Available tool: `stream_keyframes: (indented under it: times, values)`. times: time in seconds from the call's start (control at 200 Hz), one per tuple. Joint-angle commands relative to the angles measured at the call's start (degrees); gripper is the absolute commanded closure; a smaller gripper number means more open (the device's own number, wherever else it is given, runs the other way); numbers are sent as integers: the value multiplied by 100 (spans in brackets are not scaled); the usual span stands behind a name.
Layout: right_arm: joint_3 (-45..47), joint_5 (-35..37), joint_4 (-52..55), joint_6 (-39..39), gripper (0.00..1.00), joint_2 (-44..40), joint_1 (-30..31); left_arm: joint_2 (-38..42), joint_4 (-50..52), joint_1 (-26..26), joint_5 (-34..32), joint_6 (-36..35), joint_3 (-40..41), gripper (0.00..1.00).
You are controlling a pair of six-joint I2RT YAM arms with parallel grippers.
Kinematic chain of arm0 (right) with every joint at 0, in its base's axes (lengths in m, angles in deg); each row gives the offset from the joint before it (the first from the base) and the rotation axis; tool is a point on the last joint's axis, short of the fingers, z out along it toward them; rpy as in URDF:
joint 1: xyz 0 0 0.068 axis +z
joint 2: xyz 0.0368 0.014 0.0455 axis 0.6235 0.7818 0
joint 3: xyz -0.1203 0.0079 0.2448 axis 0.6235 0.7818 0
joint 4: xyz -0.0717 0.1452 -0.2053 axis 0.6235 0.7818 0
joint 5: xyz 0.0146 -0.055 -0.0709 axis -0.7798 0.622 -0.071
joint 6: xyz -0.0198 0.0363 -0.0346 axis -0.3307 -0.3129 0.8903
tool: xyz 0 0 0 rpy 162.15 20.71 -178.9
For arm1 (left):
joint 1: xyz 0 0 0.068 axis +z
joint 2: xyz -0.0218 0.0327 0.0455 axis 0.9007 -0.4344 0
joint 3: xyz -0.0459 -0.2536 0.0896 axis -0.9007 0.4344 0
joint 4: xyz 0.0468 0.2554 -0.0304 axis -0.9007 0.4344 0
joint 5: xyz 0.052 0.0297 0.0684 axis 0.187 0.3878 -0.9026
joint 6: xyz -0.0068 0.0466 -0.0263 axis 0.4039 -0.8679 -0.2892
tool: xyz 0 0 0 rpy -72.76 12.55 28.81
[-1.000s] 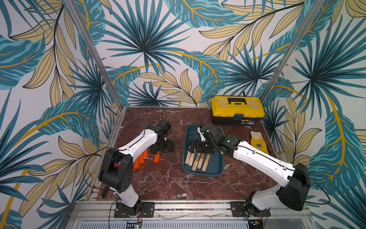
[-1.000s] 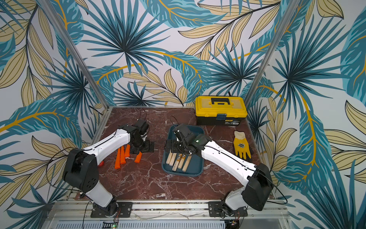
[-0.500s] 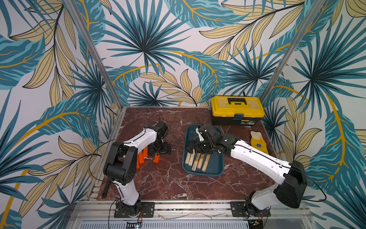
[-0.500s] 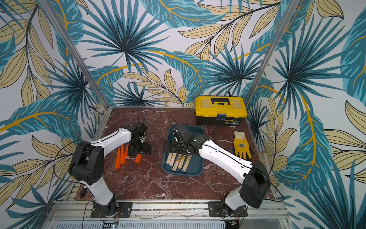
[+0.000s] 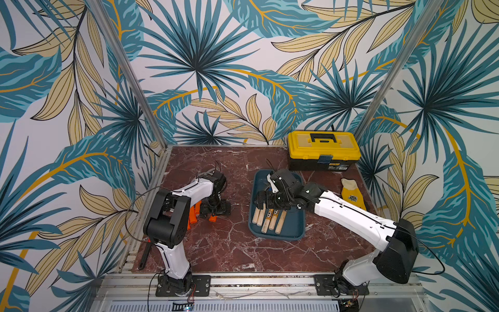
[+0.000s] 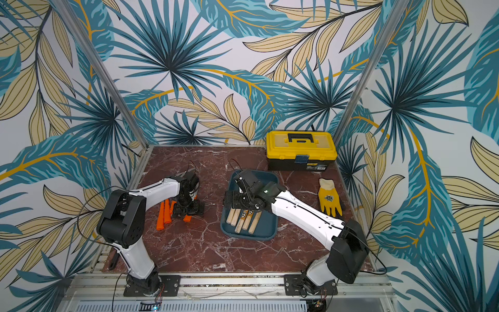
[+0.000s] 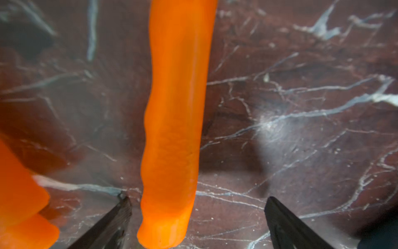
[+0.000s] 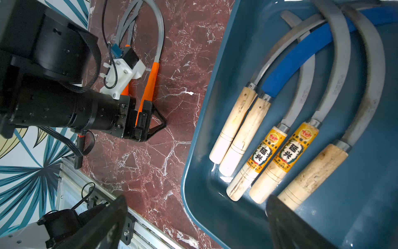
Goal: Put small sickles into storage boxes
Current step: Pick up the sickle at the center of the board.
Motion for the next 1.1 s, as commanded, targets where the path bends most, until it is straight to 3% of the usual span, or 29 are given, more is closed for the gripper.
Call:
stream_keyframes:
  times: [0.0,0.456,1.091]
  values:
    - [63,109,-57,-35,0,-65,20,-31,-98,-44,36,-98,59,7]
    - [219,171,-39,-93,0,-162,25,-353,-91,-497,-219,-205,-38,30]
    - [101,205,56,18,0,-123,25,-212,-82,-513,-350,-205,-191,77]
